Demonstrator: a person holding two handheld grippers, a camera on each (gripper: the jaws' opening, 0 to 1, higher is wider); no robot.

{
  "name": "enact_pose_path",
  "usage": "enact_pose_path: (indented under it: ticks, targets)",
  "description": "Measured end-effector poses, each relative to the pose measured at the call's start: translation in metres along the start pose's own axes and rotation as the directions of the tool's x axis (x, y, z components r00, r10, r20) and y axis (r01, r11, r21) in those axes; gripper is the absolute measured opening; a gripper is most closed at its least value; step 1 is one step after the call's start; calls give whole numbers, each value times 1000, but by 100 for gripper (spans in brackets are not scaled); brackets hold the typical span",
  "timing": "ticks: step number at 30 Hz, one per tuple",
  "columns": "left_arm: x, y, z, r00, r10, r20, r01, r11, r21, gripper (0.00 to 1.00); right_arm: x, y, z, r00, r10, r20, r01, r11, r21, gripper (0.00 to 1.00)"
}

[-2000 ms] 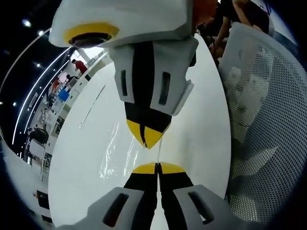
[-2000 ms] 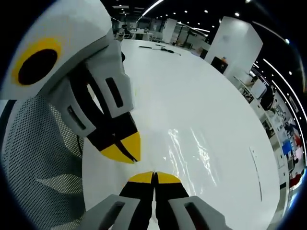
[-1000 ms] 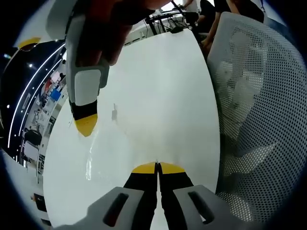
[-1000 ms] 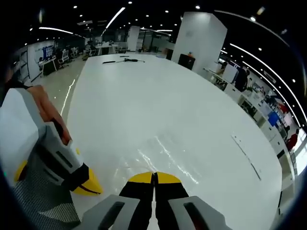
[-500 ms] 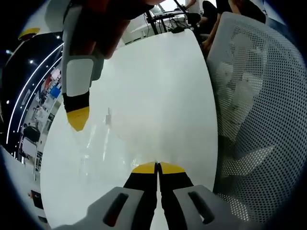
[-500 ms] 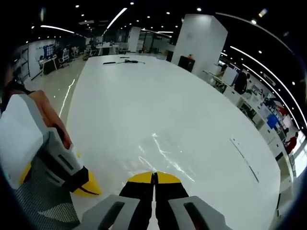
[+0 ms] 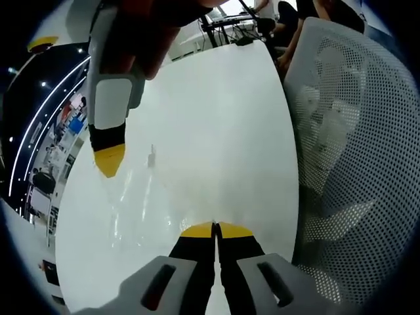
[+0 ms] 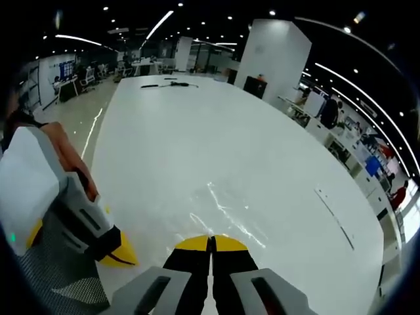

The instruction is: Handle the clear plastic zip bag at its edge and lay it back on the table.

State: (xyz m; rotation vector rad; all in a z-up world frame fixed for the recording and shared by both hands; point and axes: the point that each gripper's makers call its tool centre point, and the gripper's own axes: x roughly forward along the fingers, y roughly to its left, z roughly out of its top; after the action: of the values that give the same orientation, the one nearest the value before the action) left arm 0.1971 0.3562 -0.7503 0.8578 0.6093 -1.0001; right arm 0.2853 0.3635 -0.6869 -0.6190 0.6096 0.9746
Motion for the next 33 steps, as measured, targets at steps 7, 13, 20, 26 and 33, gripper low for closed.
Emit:
enact_pose_path:
  ticks: [7,13,20,26,33]
  targets:
    - [-2,6,-1,1000,11,-3,-11,1000,0,0,-2,3,-1,1000,9,0,-9,1000,-8,0]
    - [-3,15,-3,1000,26,-6,-26,1000,1,0,1,6,-3,1000,24,-3,-24,1000,-14,0]
    - [-5,20,-4,999,39,-10,-39,999,2,0,5,14,-7,998,57,-16,-58,997,-46,0]
    - [-6,22,-5,999,41,-15,-41,999,3,0,8,23,-13,996,81,-32,-83,994,-68,0]
    - [-3,27,-9,999,44,-23,-44,999,9,0,6,34,-10,991,137,-11,-137,988,-70,4]
